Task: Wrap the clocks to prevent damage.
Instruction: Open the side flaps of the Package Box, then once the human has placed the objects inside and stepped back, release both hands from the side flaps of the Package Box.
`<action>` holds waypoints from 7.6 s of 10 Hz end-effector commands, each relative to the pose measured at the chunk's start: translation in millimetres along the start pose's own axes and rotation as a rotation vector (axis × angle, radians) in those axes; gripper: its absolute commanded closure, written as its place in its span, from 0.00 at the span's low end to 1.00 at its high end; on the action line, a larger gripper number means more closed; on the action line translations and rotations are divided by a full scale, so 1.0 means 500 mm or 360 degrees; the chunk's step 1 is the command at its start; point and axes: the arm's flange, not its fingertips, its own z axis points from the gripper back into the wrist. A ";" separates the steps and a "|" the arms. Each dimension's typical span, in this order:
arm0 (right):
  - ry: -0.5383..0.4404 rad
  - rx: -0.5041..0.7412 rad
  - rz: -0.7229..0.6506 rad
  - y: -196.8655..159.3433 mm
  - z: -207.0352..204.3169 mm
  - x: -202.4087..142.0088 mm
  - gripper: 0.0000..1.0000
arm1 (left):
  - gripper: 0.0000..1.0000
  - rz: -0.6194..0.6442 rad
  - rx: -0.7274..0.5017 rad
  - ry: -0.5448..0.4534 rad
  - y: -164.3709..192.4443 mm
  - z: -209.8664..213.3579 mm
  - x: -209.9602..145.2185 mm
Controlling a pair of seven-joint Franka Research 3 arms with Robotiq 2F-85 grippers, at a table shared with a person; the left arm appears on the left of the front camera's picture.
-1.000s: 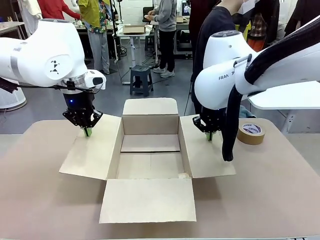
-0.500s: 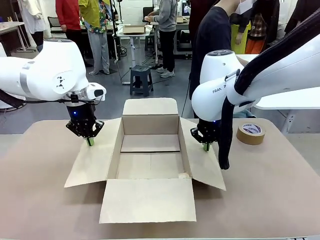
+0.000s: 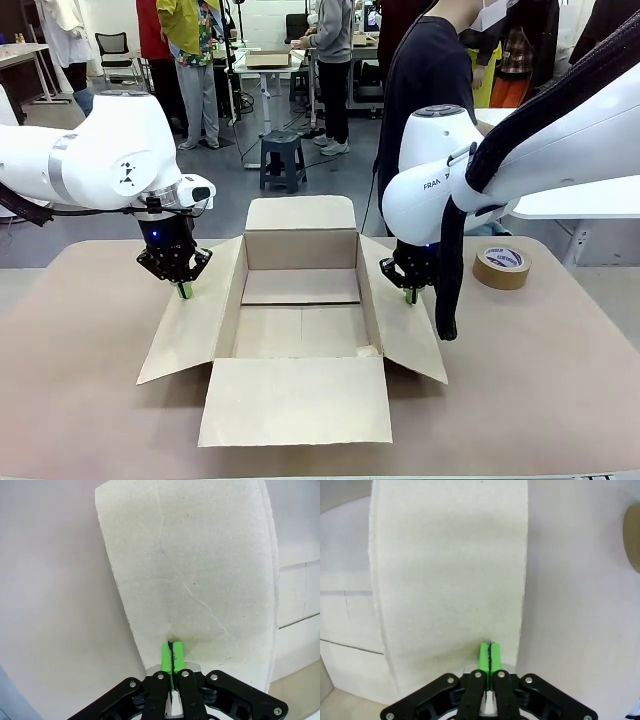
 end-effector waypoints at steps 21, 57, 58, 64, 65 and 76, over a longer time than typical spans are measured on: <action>0.0010 -0.0003 -0.0009 -0.001 -0.007 -0.001 0.99 | 1.00 0.0000 0.0000 -0.0001 0.000 0.001 0.000; 0.0010 -0.0003 -0.0009 -0.001 -0.007 -0.001 0.99 | 1.00 0.0000 0.0000 -0.0001 0.000 0.001 0.000; 0.0010 -0.0003 -0.0009 -0.001 -0.007 -0.001 0.99 | 1.00 0.0000 0.0000 -0.0001 0.000 0.001 0.000; -0.0291 -0.0225 0.0885 -0.052 0.302 -0.068 0.99 | 1.00 -0.1098 -0.0030 -0.0028 0.042 0.328 -0.062; -0.0223 -0.0289 0.1052 -0.052 0.342 -0.105 0.99 | 1.00 -0.1189 0.0021 -0.0016 0.051 0.357 -0.095; 0.0116 0.0021 0.1673 -0.201 0.449 -0.185 0.99 | 1.00 -0.2056 -0.0165 0.0142 0.208 0.491 -0.159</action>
